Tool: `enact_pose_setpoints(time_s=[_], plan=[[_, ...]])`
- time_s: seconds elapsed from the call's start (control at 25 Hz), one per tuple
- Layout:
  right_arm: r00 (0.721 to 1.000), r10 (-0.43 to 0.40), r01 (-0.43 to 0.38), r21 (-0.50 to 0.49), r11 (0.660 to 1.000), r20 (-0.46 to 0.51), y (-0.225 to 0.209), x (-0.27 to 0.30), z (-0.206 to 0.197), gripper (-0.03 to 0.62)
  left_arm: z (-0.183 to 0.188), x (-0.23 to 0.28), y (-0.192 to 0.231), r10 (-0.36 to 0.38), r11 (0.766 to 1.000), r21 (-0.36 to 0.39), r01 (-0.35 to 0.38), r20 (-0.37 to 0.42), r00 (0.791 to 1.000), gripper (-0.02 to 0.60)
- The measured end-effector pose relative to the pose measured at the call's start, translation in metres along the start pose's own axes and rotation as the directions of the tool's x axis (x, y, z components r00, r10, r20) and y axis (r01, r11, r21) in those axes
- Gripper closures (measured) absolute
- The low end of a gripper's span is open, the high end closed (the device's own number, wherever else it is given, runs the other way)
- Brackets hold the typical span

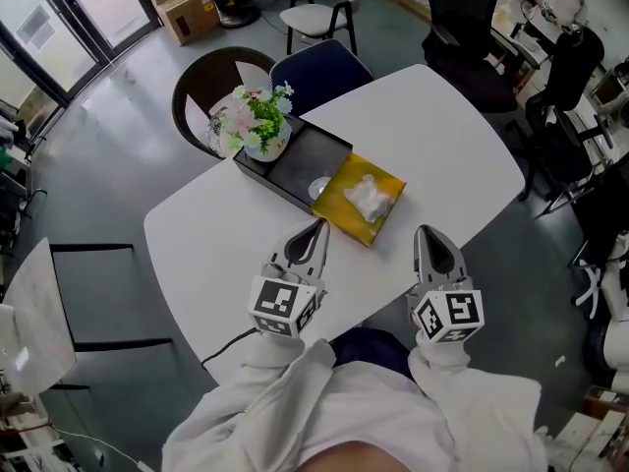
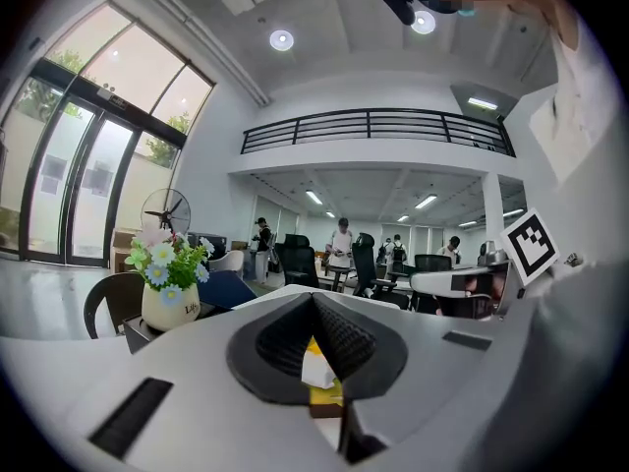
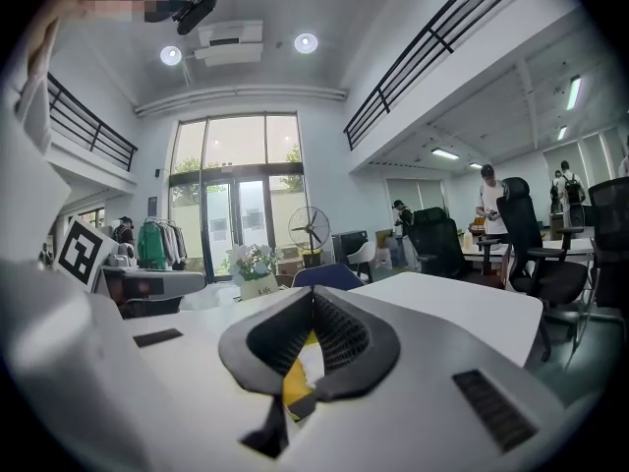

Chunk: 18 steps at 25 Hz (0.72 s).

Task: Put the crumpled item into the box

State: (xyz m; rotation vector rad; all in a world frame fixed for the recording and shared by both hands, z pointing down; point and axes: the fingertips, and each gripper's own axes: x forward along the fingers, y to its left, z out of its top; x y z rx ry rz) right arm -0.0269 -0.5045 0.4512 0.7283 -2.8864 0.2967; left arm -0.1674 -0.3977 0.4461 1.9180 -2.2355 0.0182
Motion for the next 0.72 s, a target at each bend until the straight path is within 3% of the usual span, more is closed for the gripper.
enact_pose_setpoints(time_s=[0.72], plan=[[1.000, -0.015, 0.015, 0.001, 1.000, -0.010, -0.0030, -0.0059, -0.0055, 0.562, -0.0076, 0.0027, -0.0034, -0.007, 1.000, -0.016, 0.007, -0.017, 1.000, 0.566]])
